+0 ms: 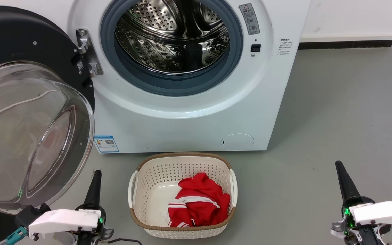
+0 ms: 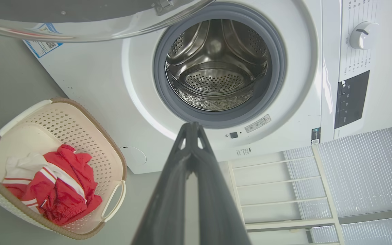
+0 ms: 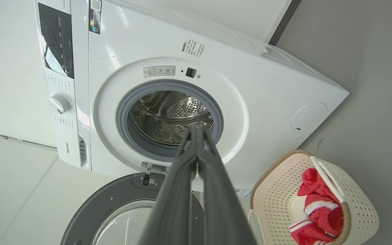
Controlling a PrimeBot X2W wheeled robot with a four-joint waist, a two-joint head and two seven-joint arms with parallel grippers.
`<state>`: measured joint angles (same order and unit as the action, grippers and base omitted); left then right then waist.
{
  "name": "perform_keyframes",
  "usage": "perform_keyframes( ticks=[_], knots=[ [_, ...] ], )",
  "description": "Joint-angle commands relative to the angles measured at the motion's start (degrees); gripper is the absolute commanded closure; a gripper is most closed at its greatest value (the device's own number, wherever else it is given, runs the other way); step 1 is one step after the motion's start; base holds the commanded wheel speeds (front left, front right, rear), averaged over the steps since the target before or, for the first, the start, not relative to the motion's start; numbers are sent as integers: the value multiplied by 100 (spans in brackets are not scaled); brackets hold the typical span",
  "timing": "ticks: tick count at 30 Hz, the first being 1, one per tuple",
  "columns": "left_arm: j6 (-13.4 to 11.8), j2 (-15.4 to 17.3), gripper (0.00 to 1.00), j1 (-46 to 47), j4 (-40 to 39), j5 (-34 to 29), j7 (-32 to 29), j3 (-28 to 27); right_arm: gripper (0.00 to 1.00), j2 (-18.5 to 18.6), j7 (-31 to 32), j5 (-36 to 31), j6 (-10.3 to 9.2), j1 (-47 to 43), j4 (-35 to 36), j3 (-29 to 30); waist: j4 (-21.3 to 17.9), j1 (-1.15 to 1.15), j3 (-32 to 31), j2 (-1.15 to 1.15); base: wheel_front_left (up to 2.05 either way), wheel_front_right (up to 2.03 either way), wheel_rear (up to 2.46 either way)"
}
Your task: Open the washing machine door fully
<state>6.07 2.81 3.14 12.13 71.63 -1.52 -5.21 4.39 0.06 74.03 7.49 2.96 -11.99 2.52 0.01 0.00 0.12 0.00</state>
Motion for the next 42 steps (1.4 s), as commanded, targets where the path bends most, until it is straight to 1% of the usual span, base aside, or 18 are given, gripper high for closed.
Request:
perform_keyframes(
  ticks=[1,42],
  knots=[
    [44,10,100,150,-14,164,-43,-18,100,27,45,173,1,128,4,22,0,0,0,0,0,0,0],
    [155,10,100,337,203,2059,-513,-144,100,-24,508,1975,0,347,-201,220,-1,0,6,0,0,0,0]
  ],
)
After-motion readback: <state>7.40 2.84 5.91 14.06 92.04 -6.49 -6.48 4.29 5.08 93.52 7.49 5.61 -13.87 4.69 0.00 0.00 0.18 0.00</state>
